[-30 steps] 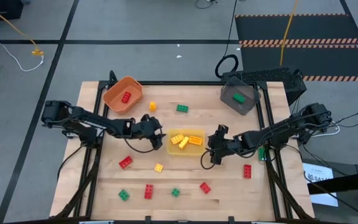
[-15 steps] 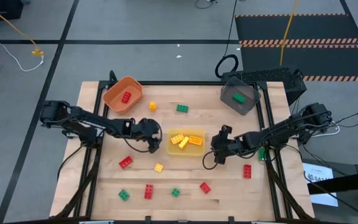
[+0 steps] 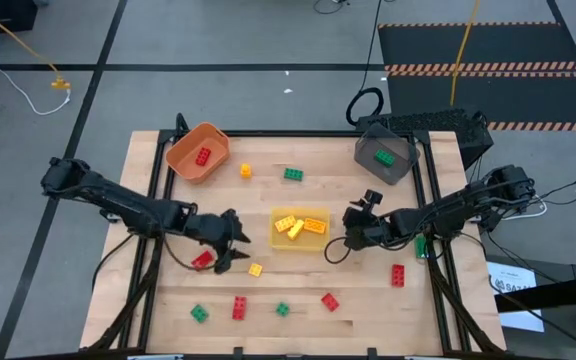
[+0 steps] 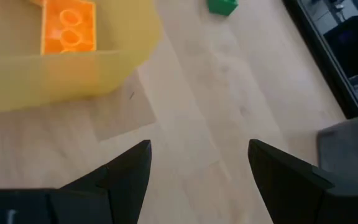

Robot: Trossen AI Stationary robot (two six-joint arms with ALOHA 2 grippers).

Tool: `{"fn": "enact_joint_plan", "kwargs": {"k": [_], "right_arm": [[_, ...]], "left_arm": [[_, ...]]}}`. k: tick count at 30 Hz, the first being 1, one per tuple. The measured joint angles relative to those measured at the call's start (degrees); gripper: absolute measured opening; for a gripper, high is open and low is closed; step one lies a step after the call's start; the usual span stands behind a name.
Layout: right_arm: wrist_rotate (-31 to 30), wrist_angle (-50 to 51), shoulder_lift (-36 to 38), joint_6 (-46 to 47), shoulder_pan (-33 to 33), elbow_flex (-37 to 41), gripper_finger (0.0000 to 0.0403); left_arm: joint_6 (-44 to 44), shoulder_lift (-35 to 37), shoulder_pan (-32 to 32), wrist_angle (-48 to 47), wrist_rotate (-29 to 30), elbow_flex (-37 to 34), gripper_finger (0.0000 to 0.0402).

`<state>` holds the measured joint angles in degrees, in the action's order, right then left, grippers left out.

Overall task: Sort & place blocks by color
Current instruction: Put the bottom yellow 4-stud game piece into the yellow bin

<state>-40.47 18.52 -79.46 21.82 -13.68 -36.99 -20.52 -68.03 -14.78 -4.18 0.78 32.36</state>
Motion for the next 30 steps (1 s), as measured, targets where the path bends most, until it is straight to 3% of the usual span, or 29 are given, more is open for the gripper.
{"fn": "enact_joint_plan", "kwargs": {"k": [9,18,30], "right_arm": [[-0.26,-0.3,0.5,-0.14,1.1,0.02,0.0258],[-0.29,-0.77,0.55,0.0,1.36,0.02,0.0258],[-0.26,-0.72,0.52,0.02,1.36,0.02,0.0258]], "left_arm": [[4.93,-5.71,-6.28,3.43,7.21,0.1,0.0225],[6.23,-12.58,-7.42,6.63,7.32,0.0,0.0232],[4.98,-16.76,-7.53,11.77,7.16,0.0,0.0347]]}}
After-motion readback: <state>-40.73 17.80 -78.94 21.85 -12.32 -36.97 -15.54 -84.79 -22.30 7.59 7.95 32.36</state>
